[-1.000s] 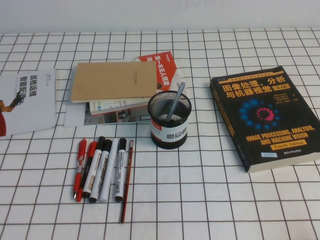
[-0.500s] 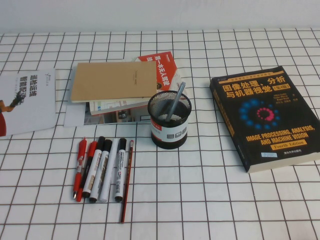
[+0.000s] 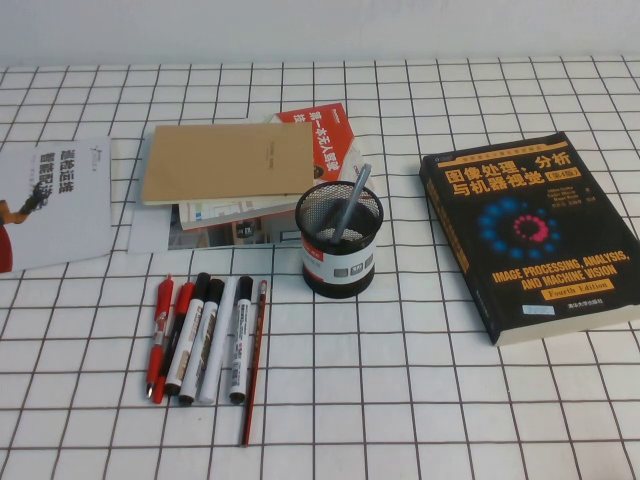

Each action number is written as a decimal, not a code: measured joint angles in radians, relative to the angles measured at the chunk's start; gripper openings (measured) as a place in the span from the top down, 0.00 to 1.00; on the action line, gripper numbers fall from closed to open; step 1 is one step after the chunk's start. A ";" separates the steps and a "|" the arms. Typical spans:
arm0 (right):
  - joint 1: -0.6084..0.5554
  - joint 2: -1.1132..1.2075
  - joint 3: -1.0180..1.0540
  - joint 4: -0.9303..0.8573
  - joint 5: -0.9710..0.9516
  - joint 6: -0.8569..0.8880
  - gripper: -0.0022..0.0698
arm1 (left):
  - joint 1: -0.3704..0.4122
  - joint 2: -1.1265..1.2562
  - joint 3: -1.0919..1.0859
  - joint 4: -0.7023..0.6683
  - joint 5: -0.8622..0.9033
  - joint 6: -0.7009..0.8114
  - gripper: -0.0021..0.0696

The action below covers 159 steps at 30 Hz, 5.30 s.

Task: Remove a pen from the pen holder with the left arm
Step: 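Take a marker out of the pen holder and lay it on the table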

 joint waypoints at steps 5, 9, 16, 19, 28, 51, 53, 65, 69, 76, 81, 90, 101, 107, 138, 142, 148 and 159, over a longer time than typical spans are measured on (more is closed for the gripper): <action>0.000 0.000 0.000 0.000 0.000 0.000 0.99 | 0.000 0.239 -0.211 0.153 0.075 0.149 0.97; 0.000 0.000 0.000 0.000 0.000 0.000 0.99 | 0.000 0.466 -0.359 0.169 0.082 0.319 0.97; 0.000 0.000 0.000 0.000 0.000 0.000 0.99 | -0.120 0.850 -0.592 0.172 0.082 0.456 0.97; 0.000 0.000 0.000 0.000 0.000 0.000 0.99 | -0.214 1.026 -0.684 0.172 0.082 0.500 0.97; 0.000 0.000 0.000 0.000 0.000 0.000 0.99 | -0.359 1.379 -0.946 0.172 0.143 0.514 0.96; 0.000 0.000 0.000 0.000 0.000 0.000 0.99 | -0.554 1.822 -1.396 0.116 0.411 0.606 0.30; 0.000 0.000 0.000 0.000 0.000 0.000 0.99 | -0.554 1.846 -1.406 0.114 0.411 0.606 0.30; 0.000 0.000 0.000 0.000 0.000 0.000 0.99 | -0.554 1.887 -1.412 0.074 0.291 0.606 0.30; 0.000 0.000 0.000 0.000 0.000 0.000 0.99 | -0.554 1.887 -1.412 0.072 0.291 0.606 0.37; 0.000 0.000 0.000 0.000 0.000 0.000 0.99 | -0.554 1.887 -1.412 0.072 0.291 0.606 0.60; 0.000 0.000 0.000 0.000 0.000 0.000 0.99 | -0.554 1.887 -1.412 0.072 0.291 0.606 0.65; 0.000 0.000 0.000 0.000 0.000 0.000 0.99 | -0.554 1.887 -1.412 0.072 0.291 0.606 0.94; 0.000 0.000 0.000 0.000 0.000 0.000 0.99 | -0.554 1.882 -1.412 0.072 0.291 0.606 0.97; 0.000 0.000 0.000 0.000 0.000 0.000 0.99 | -0.554 1.811 -1.412 0.103 0.280 0.606 0.97; 0.000 0.000 0.000 0.000 0.000 0.000 0.99 | -0.554 1.877 -1.415 0.019 0.322 0.652 0.23; 0.000 0.000 0.000 0.000 0.000 0.000 0.99 | -0.554 1.895 -1.415 0.018 0.258 0.652 0.23; 0.000 0.000 0.000 0.000 0.000 0.000 0.99 | -0.554 1.920 -1.415 0.016 0.246 0.652 0.26; 0.000 0.000 0.000 0.000 0.000 0.000 0.99 | -0.554 1.934 -1.415 0.014 0.215 0.652 0.77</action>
